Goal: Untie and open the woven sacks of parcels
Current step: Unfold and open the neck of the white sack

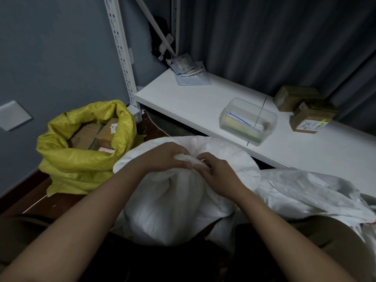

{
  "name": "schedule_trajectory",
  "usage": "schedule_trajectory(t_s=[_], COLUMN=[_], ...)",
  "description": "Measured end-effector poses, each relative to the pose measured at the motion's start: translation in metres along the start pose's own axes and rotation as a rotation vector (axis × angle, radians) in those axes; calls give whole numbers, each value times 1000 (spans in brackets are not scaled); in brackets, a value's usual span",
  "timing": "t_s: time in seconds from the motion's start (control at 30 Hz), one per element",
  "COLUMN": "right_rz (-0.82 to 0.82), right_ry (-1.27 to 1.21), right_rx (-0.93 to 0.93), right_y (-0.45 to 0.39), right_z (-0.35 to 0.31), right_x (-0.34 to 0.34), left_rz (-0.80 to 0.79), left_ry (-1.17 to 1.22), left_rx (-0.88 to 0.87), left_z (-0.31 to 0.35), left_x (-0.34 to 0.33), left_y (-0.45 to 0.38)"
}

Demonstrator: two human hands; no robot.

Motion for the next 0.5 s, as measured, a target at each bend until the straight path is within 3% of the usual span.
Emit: schedule_trajectory(t_s=[0.1, 0.2, 0.27, 0.33, 0.4, 0.5], right_rz=[122, 150, 126, 177, 202, 299], right_ry=[174, 525, 515, 346, 196, 53], right_rx=[191, 613, 573, 283, 79, -112], right_y=[3, 19, 21, 13, 7, 3], right_z=[-10, -30, -32, -22, -9, 9], right_x=[4, -10, -15, -1, 9, 22], left_rz=[-150, -256, -283, -301, -103, 530], left_ry=[-101, -139, -130, -175, -291, -213], left_rx=[82, 166, 174, 180, 147, 136], left_z=[-8, -17, -12, -5, 0, 11], left_x=[-7, -11, -14, -16, -5, 32], left_y=[5, 8, 10, 11, 7, 34])
Point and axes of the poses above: each hand's wrist, its own y-axis away from the middle knuckle, its own x-axis out of the back of the hand, z = x × y, the point moved 8 cm from there along -y, towards the middle knuckle, and after that the axes turned 9 degrees about z, right-handed, at the moved point
